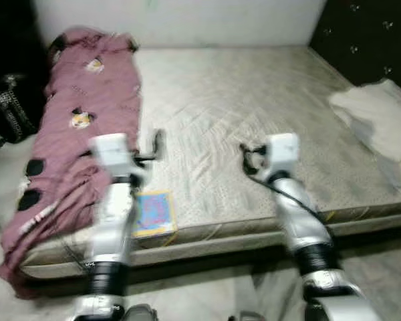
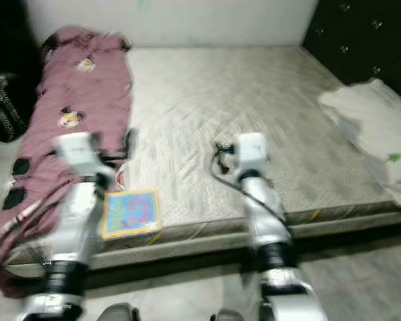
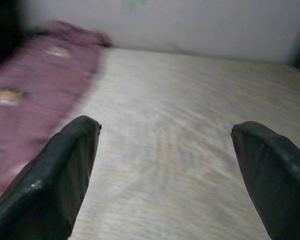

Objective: Clean up the room

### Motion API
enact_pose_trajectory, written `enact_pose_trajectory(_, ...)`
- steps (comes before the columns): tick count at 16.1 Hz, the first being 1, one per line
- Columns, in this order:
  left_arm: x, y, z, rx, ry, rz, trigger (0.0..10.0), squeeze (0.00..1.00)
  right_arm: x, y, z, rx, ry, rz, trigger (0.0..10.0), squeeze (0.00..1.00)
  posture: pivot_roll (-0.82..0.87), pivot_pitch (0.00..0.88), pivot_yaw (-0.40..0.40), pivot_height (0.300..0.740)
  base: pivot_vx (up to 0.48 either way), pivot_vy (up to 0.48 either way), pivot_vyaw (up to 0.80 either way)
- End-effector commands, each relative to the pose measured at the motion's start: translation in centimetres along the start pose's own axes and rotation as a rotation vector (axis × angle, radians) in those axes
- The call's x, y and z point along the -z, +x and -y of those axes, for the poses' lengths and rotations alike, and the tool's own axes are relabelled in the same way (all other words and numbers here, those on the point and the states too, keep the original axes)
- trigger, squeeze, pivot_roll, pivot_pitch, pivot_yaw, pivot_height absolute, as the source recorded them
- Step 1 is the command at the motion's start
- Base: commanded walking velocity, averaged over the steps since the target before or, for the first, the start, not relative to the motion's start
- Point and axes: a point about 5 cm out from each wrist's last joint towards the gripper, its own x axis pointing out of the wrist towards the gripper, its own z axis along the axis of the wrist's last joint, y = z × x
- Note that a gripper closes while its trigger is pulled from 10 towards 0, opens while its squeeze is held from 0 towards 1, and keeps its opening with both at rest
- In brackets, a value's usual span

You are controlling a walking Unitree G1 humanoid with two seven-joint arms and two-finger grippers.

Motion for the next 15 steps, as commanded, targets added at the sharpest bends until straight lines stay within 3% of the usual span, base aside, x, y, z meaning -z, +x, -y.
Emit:
enact_pose_trajectory(1,-0.07,0.22,1.04,0.023,-0.018,0.005,10.0,0.00,-0.26,-0.02,1.02,0.019,-0.015,0.001,10.0,0.00,-0.02,0.002,-0.027,0.740,0.000,0.000,0.00)
enact_pose_trajectory(11,-0.15,0.11,1.33,0.050,-0.017,0.018,10.0,0.00,-0.26,-0.05,0.67,-0.008,-0.043,0.005,10.0,0.00,-0.02,0.000,-0.026,0.740,0.000,0.000,0.00)
enact_pose_trajectory(15,-0.10,0.04,1.45,0.060,-0.015,0.016,10.0,0.00,-0.17,-0.11,0.68,-0.007,-0.039,0.002,10.0,0.00,-0.02,0.000,-0.026,0.740,0.285,0.000,0.00)
